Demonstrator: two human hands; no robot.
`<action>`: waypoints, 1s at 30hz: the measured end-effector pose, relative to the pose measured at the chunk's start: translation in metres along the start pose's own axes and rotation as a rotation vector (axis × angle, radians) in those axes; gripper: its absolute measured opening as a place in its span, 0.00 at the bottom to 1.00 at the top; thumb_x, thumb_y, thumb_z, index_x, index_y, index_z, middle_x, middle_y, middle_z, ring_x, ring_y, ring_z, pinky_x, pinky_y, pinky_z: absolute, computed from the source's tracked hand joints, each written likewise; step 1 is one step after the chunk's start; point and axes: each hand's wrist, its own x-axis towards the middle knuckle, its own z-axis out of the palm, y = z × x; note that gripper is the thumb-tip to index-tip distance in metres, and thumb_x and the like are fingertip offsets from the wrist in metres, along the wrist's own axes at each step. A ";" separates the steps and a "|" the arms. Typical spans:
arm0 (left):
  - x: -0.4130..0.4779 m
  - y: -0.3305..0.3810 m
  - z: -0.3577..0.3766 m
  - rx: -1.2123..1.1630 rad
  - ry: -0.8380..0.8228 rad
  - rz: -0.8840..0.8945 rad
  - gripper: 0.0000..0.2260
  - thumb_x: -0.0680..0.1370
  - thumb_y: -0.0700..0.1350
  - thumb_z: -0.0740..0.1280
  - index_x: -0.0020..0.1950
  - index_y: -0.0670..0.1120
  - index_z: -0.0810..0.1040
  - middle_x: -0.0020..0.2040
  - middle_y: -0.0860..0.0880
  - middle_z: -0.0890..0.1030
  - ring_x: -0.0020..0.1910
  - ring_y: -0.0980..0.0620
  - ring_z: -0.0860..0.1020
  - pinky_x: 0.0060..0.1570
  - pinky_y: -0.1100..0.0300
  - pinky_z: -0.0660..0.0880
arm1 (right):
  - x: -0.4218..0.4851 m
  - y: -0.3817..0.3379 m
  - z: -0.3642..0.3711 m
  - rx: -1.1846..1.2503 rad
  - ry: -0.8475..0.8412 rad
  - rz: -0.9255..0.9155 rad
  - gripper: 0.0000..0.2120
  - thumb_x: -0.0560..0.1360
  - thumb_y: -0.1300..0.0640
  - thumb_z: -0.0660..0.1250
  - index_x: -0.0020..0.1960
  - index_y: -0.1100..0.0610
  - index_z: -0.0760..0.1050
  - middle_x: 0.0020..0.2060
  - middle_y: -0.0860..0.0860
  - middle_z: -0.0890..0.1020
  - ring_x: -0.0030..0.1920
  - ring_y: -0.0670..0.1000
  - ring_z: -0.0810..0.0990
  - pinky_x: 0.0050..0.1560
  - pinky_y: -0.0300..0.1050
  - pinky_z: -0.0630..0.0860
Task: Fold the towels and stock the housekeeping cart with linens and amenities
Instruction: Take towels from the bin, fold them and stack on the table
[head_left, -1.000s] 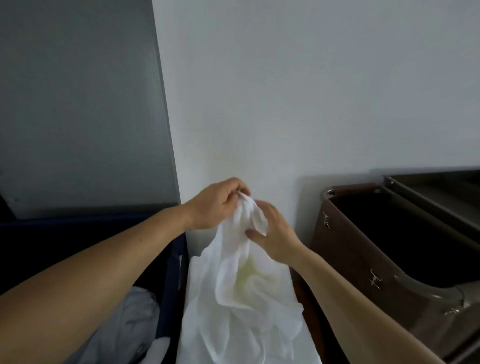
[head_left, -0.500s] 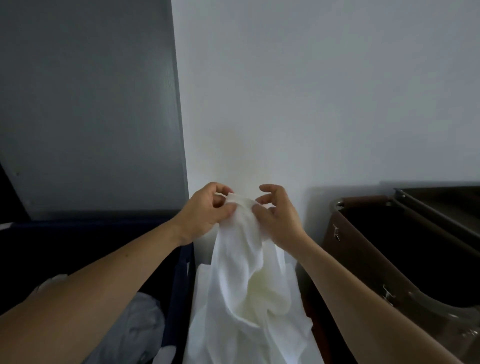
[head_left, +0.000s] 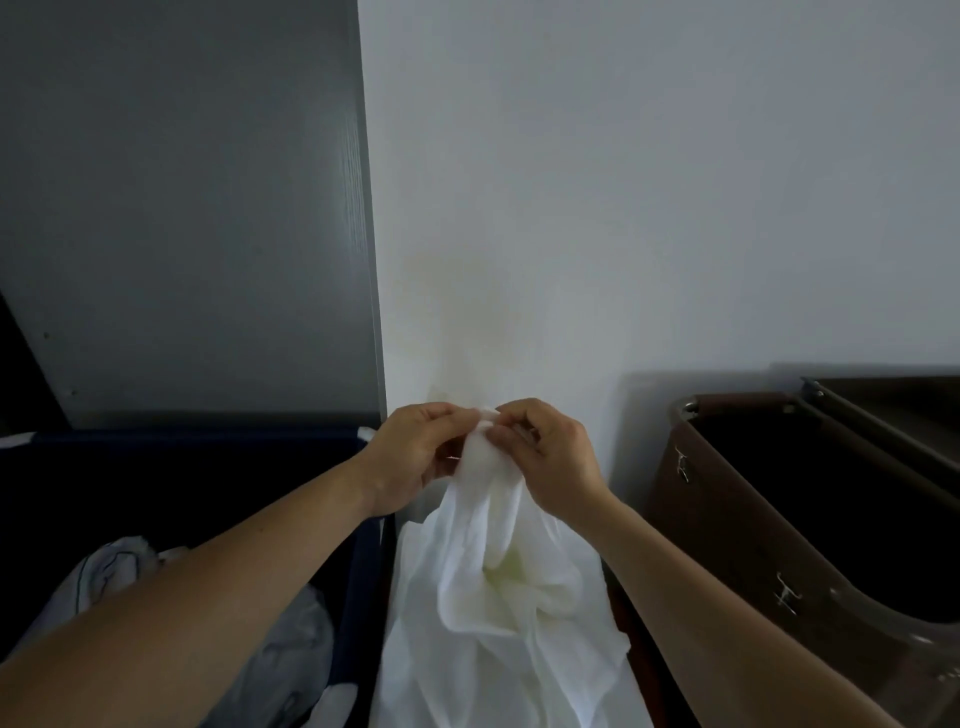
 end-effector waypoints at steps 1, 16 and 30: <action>-0.001 -0.001 -0.001 -0.019 0.008 -0.004 0.14 0.81 0.44 0.65 0.60 0.35 0.80 0.55 0.35 0.81 0.52 0.39 0.80 0.58 0.46 0.77 | -0.001 -0.001 0.001 0.012 0.007 0.026 0.05 0.77 0.55 0.71 0.44 0.46 0.78 0.39 0.40 0.81 0.43 0.38 0.78 0.41 0.29 0.73; -0.009 -0.015 -0.002 0.400 0.151 0.193 0.04 0.79 0.38 0.67 0.52 0.43 0.80 0.43 0.43 0.86 0.46 0.42 0.84 0.52 0.48 0.81 | -0.005 0.000 0.010 0.088 0.059 0.119 0.08 0.77 0.57 0.70 0.41 0.49 0.75 0.34 0.44 0.79 0.35 0.39 0.77 0.35 0.32 0.73; -0.003 0.006 -0.004 0.575 -0.015 0.125 0.12 0.79 0.49 0.68 0.53 0.40 0.76 0.47 0.34 0.82 0.49 0.30 0.79 0.55 0.35 0.76 | -0.008 0.007 0.005 0.070 0.021 0.126 0.10 0.75 0.55 0.73 0.40 0.43 0.76 0.38 0.39 0.82 0.39 0.41 0.81 0.38 0.33 0.77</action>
